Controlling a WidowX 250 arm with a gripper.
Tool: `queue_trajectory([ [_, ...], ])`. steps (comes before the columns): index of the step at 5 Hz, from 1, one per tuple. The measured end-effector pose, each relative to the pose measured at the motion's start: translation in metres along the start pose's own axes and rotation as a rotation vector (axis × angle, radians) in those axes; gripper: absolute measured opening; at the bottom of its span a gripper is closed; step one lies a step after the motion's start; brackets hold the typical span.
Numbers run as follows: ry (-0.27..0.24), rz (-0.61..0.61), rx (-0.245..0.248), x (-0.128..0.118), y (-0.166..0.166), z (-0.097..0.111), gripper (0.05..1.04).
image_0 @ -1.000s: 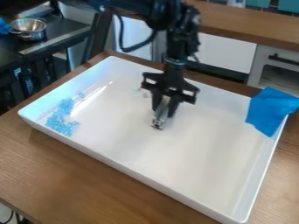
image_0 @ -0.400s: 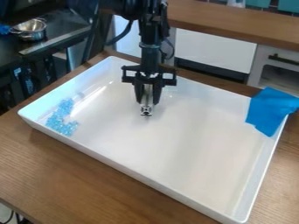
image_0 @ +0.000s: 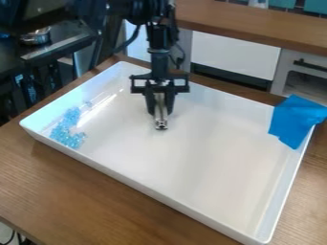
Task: Sweep into pile
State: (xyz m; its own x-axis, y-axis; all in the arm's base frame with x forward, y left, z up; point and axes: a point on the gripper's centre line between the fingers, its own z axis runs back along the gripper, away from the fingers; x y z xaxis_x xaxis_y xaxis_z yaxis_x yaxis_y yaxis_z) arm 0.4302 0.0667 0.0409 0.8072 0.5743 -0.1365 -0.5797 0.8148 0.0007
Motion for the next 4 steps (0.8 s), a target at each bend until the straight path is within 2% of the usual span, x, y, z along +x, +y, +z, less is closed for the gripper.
queue_trajectory([
  [1, 0.025, 0.109, -0.019, 0.005, 0.017, -0.004, 0.383],
  [4, 0.133, 0.286, -0.052, -0.013, 0.054, -0.009, 0.383],
])
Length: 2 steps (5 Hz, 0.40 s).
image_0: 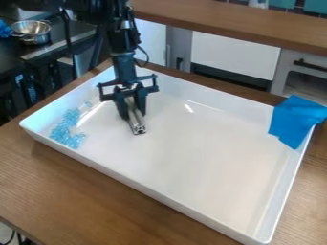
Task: Sweep into pile
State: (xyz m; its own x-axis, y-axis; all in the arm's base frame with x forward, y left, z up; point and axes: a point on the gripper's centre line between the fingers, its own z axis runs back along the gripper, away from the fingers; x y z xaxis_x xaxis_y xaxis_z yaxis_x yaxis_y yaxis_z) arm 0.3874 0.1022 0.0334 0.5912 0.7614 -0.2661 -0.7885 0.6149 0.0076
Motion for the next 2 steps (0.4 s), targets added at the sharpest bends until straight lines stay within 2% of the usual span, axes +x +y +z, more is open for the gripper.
queue_trajectory([
  [2, 0.042, 0.129, 0.006, -0.007, 0.027, -0.006, 0.383],
])
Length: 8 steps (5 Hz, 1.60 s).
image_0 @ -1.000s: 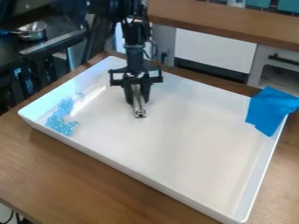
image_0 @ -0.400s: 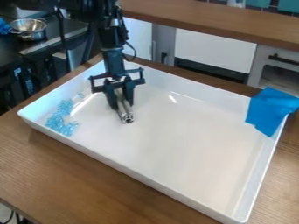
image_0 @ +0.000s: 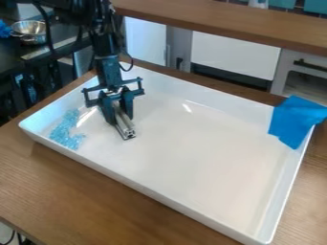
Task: Sweep into pile
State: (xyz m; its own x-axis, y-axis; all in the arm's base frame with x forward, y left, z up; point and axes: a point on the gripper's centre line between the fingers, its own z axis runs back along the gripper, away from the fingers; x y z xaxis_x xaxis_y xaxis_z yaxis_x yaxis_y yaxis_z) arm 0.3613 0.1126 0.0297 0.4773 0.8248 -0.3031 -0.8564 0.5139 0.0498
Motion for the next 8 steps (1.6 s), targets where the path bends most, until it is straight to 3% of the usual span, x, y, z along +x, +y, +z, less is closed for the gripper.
queue_trajectory([
  [2, -0.013, 0.049, -0.016, -0.007, 0.031, -0.004, 0.383],
  [5, -0.041, -0.017, 0.008, -0.019, 0.058, -0.009, 0.383],
  [6, -0.116, -0.059, 0.032, -0.021, 0.062, -0.009, 0.383],
  [8, -0.286, -0.176, 0.144, -0.022, 0.063, -0.003, 0.383],
])
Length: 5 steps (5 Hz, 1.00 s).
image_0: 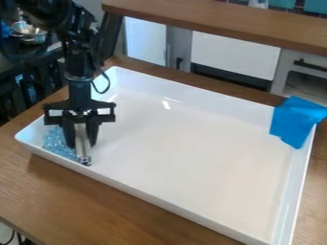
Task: Sweep into pile
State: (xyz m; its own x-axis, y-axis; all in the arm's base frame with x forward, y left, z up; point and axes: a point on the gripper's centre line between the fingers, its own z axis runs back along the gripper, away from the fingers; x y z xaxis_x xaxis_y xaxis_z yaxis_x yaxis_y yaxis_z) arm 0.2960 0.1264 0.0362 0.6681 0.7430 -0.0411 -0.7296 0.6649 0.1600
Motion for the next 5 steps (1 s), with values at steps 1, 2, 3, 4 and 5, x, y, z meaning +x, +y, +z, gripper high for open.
queue_trajectory([
  [1, -0.094, -0.065, 0.041, -0.003, -0.005, 0.004, 0.383],
  [2, -0.078, -0.101, 0.024, -0.016, -0.020, 0.010, 0.383],
  [3, -0.045, -0.115, -0.032, -0.031, -0.051, 0.032, 0.383],
  [4, -0.027, -0.120, -0.060, -0.044, -0.079, 0.058, 0.383],
  [5, -0.003, -0.116, -0.027, -0.066, -0.120, 0.068, 0.383],
])
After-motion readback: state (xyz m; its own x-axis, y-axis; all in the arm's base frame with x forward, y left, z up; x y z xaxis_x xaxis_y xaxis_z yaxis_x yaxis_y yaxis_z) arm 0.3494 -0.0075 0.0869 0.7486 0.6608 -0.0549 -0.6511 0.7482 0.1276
